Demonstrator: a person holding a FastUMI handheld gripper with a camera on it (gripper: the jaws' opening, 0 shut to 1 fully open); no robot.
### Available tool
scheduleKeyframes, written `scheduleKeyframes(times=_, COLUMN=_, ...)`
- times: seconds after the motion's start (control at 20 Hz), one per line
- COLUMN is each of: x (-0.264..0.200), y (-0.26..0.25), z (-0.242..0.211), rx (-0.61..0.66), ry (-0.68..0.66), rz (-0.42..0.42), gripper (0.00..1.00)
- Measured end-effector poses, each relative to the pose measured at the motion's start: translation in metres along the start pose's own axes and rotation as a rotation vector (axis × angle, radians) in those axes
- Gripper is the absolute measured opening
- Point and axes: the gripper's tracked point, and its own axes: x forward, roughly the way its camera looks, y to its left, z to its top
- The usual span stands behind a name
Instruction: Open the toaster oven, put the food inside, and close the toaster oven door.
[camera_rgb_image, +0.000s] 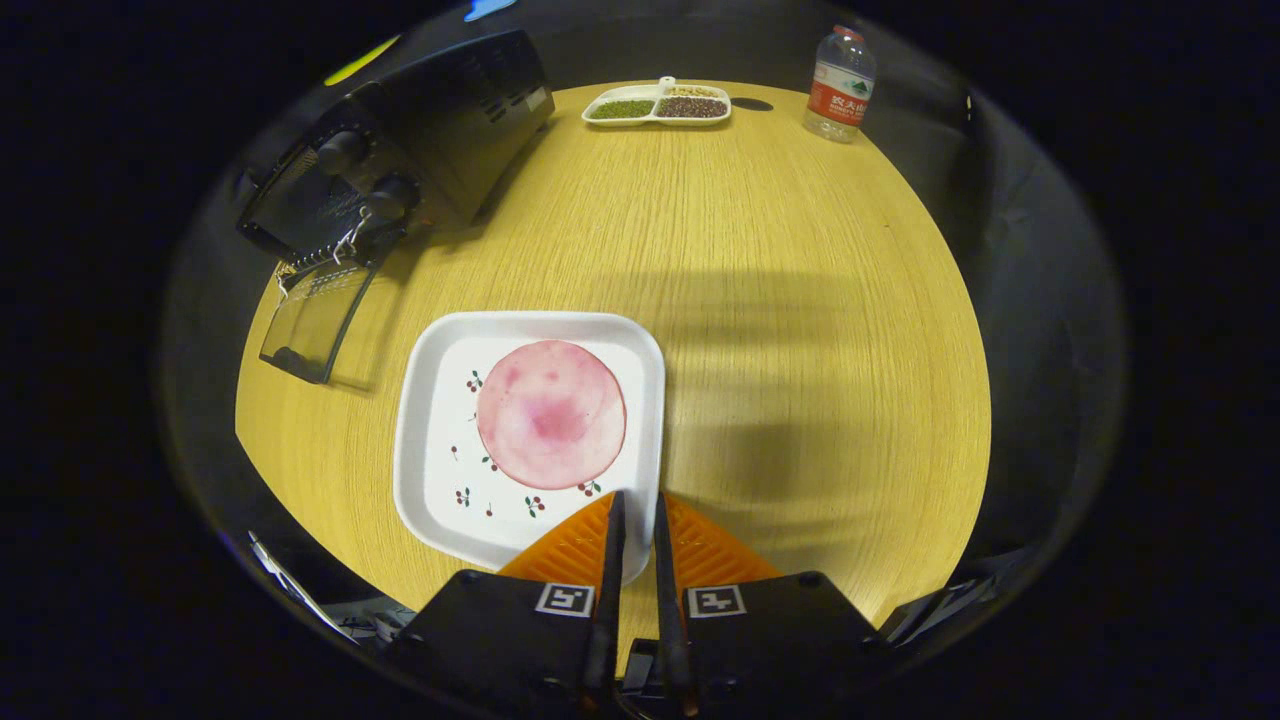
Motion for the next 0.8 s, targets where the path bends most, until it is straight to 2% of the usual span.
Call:
scheduleKeyframes(times=0.2, x=-0.011, y=0.001, z=0.003, rx=0.001, ry=0.006, rz=0.005, gripper=0.20)
scheduleKeyframes(times=0.3, x=-0.001, y=0.001, z=0.003, rx=0.022, ry=0.017, rz=0.010, gripper=0.12)
scheduleKeyframes(times=0.35, x=0.000, y=0.002, z=0.003, rx=0.031, ry=0.021, rz=0.018, gripper=0.12)
scheduleKeyframes(times=0.4, x=-0.004, y=0.002, z=0.003, rx=0.036, ry=0.019, rz=0.037, gripper=0.07)
scheduleKeyframes(times=0.55, x=0.000, y=0.005, z=-0.001, rx=0.076, ry=0.039, rz=0.077, gripper=0.02)
scheduleKeyframes(times=0.7, x=-0.002, y=0.014, z=-0.004, rx=0.146, ry=0.049, rz=0.120, gripper=0.02)
scheduleKeyframes(times=0.8, x=-0.004, y=0.029, z=-0.011, rx=0.209, ry=0.066, rz=0.192, gripper=0.02)
